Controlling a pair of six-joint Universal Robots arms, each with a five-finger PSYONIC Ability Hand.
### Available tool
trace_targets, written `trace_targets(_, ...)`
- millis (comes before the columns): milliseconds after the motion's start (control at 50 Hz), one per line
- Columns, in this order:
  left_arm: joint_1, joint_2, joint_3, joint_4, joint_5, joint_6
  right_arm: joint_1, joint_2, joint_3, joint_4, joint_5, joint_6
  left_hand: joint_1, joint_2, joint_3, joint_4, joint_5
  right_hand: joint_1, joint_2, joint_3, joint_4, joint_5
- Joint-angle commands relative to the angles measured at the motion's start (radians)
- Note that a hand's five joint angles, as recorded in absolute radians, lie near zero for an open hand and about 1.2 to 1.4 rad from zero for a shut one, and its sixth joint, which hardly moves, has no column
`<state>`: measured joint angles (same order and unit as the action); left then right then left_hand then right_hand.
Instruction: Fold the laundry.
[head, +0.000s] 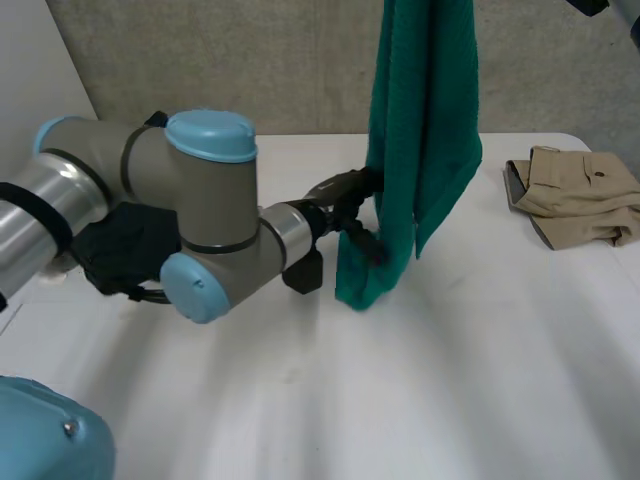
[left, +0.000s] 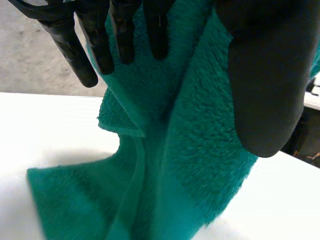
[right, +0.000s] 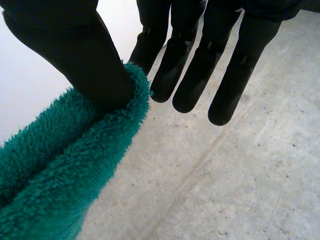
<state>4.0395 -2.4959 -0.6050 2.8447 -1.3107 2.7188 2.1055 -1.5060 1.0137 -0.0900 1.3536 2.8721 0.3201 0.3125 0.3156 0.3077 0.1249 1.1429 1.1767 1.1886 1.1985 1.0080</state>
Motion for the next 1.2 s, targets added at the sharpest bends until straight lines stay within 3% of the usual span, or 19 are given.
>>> trace_targets(20,-0.069,-0.009,0.048,-0.002,-0.012,-0.025,0.019,0.01,-0.017,0.018,0.041,-0.004,0.2,0.208,0.205,0.213,0.221,0.253,0.22,0.208,0.198,0.214)
trace_targets(40,-0.074,-0.006,0.044,-0.002,-0.013,-0.022,0.016,0.015,-0.017,0.016,0.047,-0.005,0.37,0.378,0.375,0.383,0.391,0.253,0.22,0.208,0.198,0.214)
trace_targets(60,-0.083,0.002,0.027,-0.004,-0.016,-0.014,0.004,0.026,-0.015,0.018,0.061,-0.011,0.939,0.946,0.943,0.951,0.959,0.253,0.22,0.208,0.198,0.214)
trace_targets(80,-0.083,0.006,0.021,-0.004,-0.019,-0.013,-0.008,0.035,-0.014,0.019,0.067,-0.014,1.075,1.082,1.079,1.087,1.095,0.253,0.22,0.208,0.198,0.214)
trace_targets(160,-0.034,0.054,-0.015,-0.011,-0.1,0.044,-0.088,0.082,0.011,0.029,0.079,-0.031,1.076,1.084,1.081,1.089,1.097,0.253,0.22,0.208,0.198,0.214)
trace_targets(260,0.102,0.15,-0.036,0.001,-0.291,0.258,-0.182,0.156,0.068,0.036,0.078,-0.074,1.076,1.084,1.081,1.089,1.097,0.253,0.22,0.208,0.198,0.214)
trace_targets(360,0.173,0.221,-0.015,0.027,-0.27,0.476,-0.22,0.227,0.109,0.026,0.081,-0.132,1.076,1.084,1.081,1.089,1.097,0.253,0.22,0.208,0.198,0.214)
trace_targets(460,0.171,0.258,-0.039,0.064,-0.222,0.581,-0.24,0.293,0.128,-0.007,0.085,-0.143,1.076,1.084,1.081,1.089,1.097,0.253,0.22,0.208,0.198,0.214)
trace_targets(540,0.153,0.278,-0.113,0.078,-0.271,0.616,-0.239,0.337,0.178,-0.083,0.085,-0.122,1.076,1.084,1.081,1.089,1.097,0.253,0.22,0.208,0.198,0.214)
trace_targets(640,0.118,0.321,-0.319,0.067,-0.424,0.622,-0.233,0.336,0.311,-0.123,0.072,-0.116,1.076,1.084,1.081,1.089,1.097,0.253,0.22,0.208,0.198,0.214)
trace_targets(700,0.101,0.331,-0.429,0.065,-0.469,0.628,-0.231,0.329,0.382,-0.114,0.052,-0.128,1.076,1.084,1.081,1.089,1.097,0.253,0.22,0.208,0.198,0.214)
trace_targets(820,0.067,0.319,-0.66,0.065,-0.44,0.662,-0.22,0.351,0.56,-0.044,-0.022,-0.243,1.076,1.084,1.081,1.089,1.097,0.253,0.22,0.208,0.198,0.214)
trace_targets(860,0.062,0.321,-0.693,0.064,-0.418,0.661,-0.223,0.365,0.588,-0.033,-0.03,-0.283,0.942,0.95,0.947,0.955,0.963,0.253,0.22,0.208,0.198,0.214)
trace_targets(880,0.061,0.325,-0.714,0.056,-0.397,0.661,-0.226,0.374,0.611,-0.033,-0.033,-0.315,0.689,0.696,0.693,0.701,0.709,0.253,0.22,0.208,0.198,0.214)
trace_targets(920,0.062,0.333,-0.726,0.041,-0.377,0.659,-0.228,0.38,0.623,-0.043,-0.033,-0.344,0.449,0.457,0.454,0.462,0.47,0.253,0.22,0.208,0.198,0.214)
trace_targets(1020,0.104,0.413,-0.691,-0.025,-0.346,0.674,-0.233,0.371,0.629,-0.089,-0.013,-0.343,0.036,0.043,0.04,0.048,0.056,0.253,0.22,0.208,0.198,0.214)
trace_targets(1100,0.162,0.445,-0.626,-0.034,-0.325,0.699,-0.226,0.33,0.631,-0.097,-0.008,-0.333,-0.095,-0.087,-0.09,-0.082,-0.074,0.253,0.22,0.208,0.198,0.214)
trace_targets(1200,0.228,0.421,-0.546,-0.028,-0.274,0.753,-0.211,0.261,0.632,-0.099,-0.013,-0.329,-0.045,-0.038,-0.041,-0.033,-0.024,0.253,0.22,0.208,0.198,0.214)
